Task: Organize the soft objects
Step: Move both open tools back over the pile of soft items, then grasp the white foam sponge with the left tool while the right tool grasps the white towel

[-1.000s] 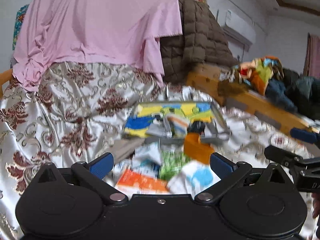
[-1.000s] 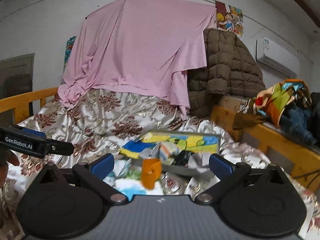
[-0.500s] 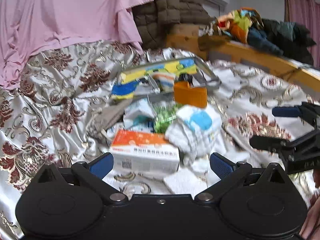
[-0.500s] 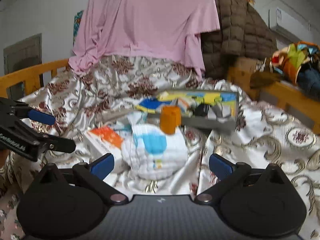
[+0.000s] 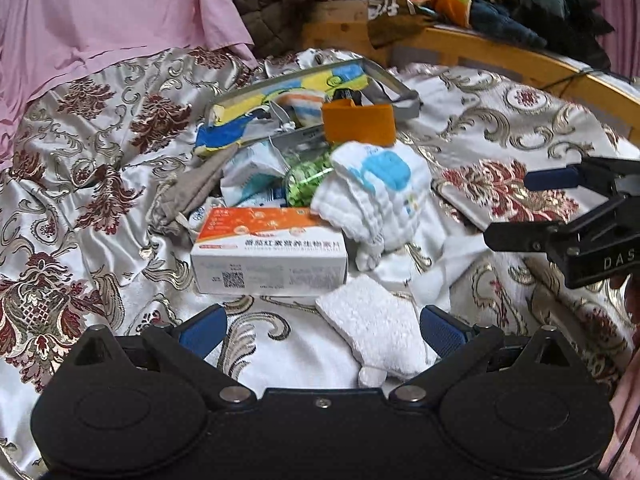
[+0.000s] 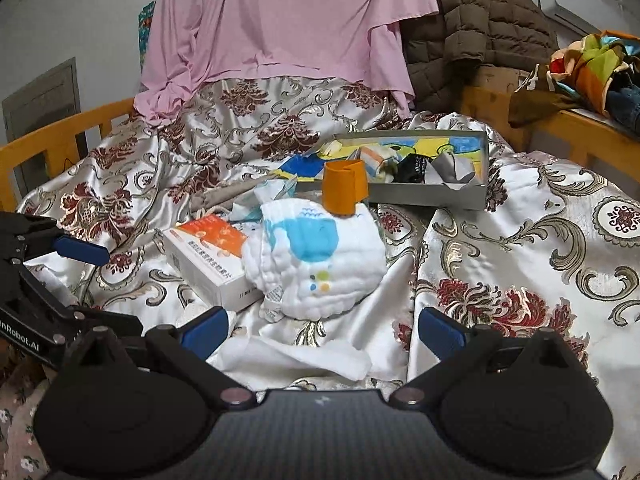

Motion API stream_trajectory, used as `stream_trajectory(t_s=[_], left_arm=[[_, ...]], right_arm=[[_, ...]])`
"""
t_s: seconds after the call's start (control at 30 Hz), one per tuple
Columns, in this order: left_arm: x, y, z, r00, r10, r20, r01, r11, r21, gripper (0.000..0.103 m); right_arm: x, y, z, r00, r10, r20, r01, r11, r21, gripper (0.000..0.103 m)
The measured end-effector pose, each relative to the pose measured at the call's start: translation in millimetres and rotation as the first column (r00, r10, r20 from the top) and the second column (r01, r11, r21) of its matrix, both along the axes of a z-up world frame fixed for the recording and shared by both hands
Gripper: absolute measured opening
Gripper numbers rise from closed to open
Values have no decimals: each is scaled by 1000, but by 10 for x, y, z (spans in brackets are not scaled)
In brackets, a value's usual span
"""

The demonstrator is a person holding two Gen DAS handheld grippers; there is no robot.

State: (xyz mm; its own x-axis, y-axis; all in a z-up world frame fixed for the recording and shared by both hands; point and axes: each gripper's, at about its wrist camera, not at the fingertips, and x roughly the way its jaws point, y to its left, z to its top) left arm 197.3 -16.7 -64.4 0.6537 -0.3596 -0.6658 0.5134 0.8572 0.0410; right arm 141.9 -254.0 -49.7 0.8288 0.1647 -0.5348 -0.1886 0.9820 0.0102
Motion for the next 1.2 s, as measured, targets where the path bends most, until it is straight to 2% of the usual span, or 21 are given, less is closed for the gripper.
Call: stream_trajectory(t_s=[0.27, 0.47, 0.67, 0.9, 1.07, 1.2], left_arm=[[39, -75, -156, 997, -38, -64, 40, 999, 27, 102], [111, -203, -262, 986, -126, -111, 135, 988, 77, 102], [215, -251, -324, 967, -193, -169, 201, 979, 30, 102], [320, -356, -438, 956, -197, -216, 199, 980, -12, 101], [406, -418, -492, 955, -181, -234, 182, 983, -17, 95], [433, -394, -517, 957, -174, -231, 176, 984, -15, 89]], right_arm=[[53, 7, -78, 999, 9, -30, -9, 1000, -13, 103], [162, 7, -202, 997, 14, -78, -16, 1000, -24, 103], [237, -10, -285, 994, 29, -110, -30, 1000, -5, 103], [340, 44, -394, 987, 56, -148, -61, 997, -35, 103], [380, 96, -459, 983, 73, -169, -83, 995, -50, 103], [412, 133, -488, 985, 82, -152, -94, 993, -75, 102]])
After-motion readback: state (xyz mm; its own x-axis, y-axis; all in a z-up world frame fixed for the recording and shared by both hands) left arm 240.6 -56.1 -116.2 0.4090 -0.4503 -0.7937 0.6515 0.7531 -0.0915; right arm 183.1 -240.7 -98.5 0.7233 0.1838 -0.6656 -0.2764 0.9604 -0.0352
